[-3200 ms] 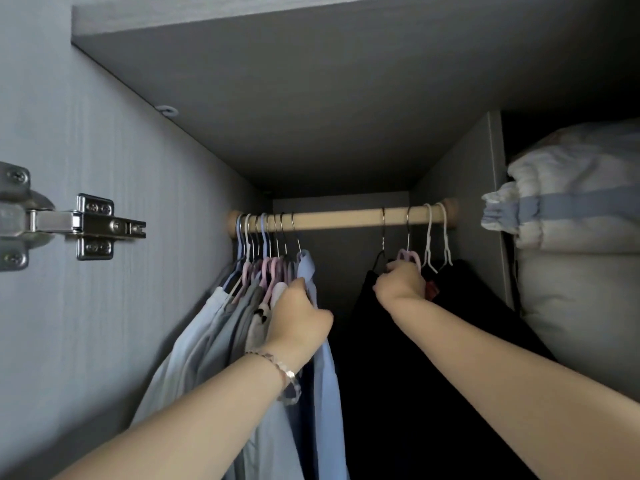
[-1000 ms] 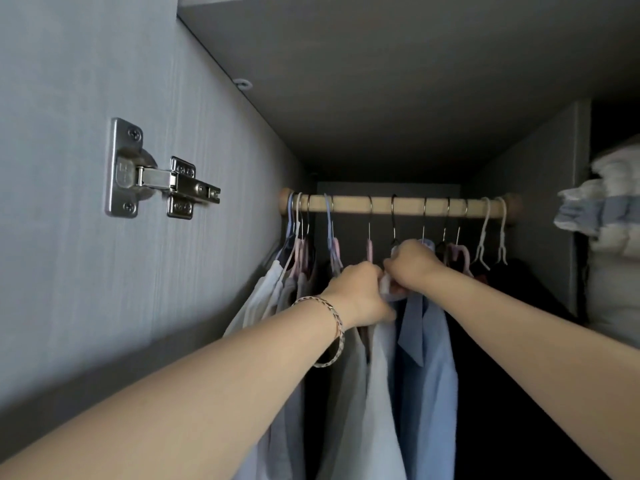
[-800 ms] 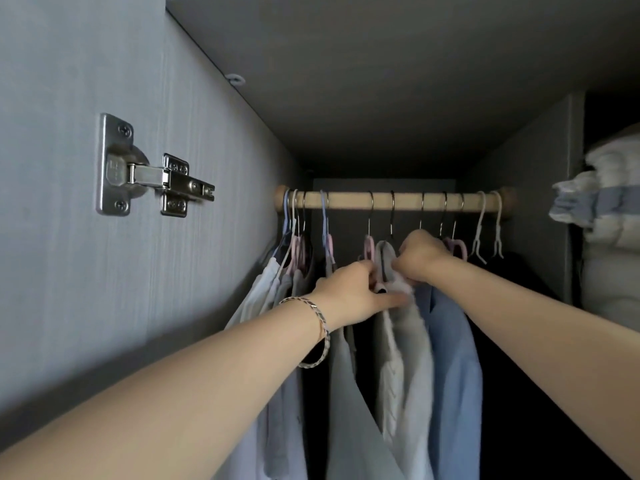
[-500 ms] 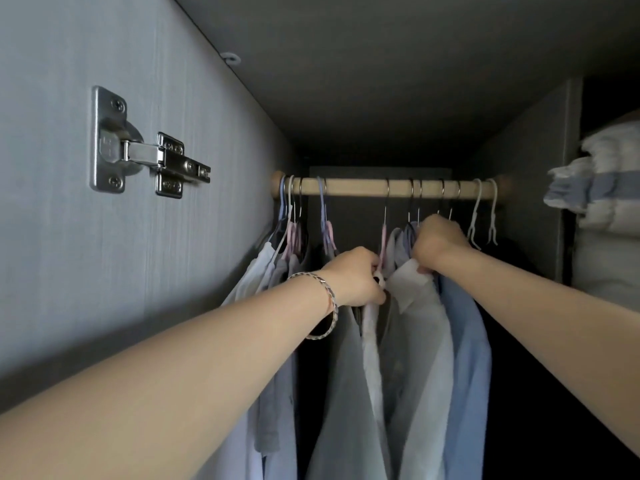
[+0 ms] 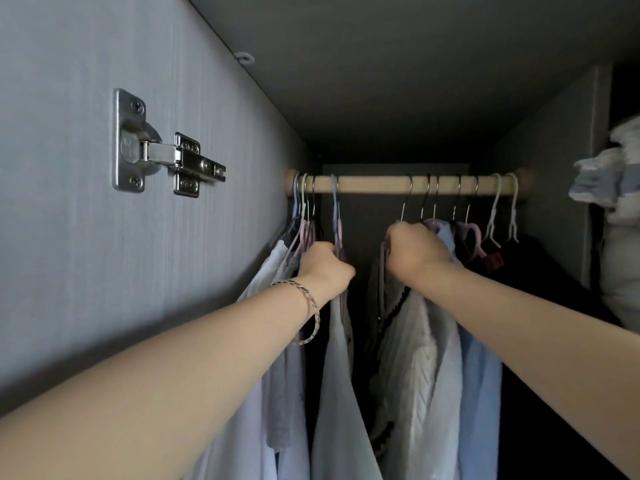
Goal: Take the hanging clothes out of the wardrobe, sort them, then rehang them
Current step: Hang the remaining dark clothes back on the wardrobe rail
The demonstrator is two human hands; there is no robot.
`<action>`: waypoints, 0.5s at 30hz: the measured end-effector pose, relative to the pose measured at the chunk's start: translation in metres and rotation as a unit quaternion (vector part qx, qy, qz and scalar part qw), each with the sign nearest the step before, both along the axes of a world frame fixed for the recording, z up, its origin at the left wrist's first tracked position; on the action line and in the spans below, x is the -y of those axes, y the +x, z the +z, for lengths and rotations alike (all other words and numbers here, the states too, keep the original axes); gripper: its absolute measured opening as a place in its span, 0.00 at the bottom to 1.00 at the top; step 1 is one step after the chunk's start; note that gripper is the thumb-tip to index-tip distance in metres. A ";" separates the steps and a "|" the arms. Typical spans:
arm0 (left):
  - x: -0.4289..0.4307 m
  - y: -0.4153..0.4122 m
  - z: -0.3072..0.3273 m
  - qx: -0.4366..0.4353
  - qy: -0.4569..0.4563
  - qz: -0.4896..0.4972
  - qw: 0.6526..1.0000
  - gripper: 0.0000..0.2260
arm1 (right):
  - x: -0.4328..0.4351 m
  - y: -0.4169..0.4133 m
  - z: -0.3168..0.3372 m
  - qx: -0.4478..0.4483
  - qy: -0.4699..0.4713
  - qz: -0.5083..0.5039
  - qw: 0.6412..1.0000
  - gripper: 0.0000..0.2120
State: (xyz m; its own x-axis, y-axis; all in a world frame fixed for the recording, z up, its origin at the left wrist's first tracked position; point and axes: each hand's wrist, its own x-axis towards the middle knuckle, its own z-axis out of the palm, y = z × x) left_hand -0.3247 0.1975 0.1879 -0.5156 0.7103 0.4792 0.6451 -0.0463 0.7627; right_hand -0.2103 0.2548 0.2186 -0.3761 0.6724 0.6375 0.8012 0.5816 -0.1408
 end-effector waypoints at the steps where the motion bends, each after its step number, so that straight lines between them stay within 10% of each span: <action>1: 0.001 -0.004 0.001 -0.010 0.005 -0.020 1.000 0.05 | -0.003 -0.001 0.000 -0.050 -0.008 0.023 0.998 0.11; 7: 0.004 0.002 -0.001 -0.043 0.017 -0.108 0.993 0.14 | -0.006 -0.023 0.011 -0.238 -0.272 0.168 0.917 0.10; 15: -0.003 0.002 -0.013 0.155 -0.010 -0.127 0.980 0.29 | 0.002 -0.028 0.028 -0.129 -0.381 0.110 0.909 0.13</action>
State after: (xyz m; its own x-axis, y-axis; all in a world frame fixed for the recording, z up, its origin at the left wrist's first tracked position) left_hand -0.3222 0.2003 0.1745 -0.4392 0.8426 0.3116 0.3512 -0.1582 0.9228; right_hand -0.2383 0.2527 0.2470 -0.4592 0.8820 0.1054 0.5594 0.3793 -0.7370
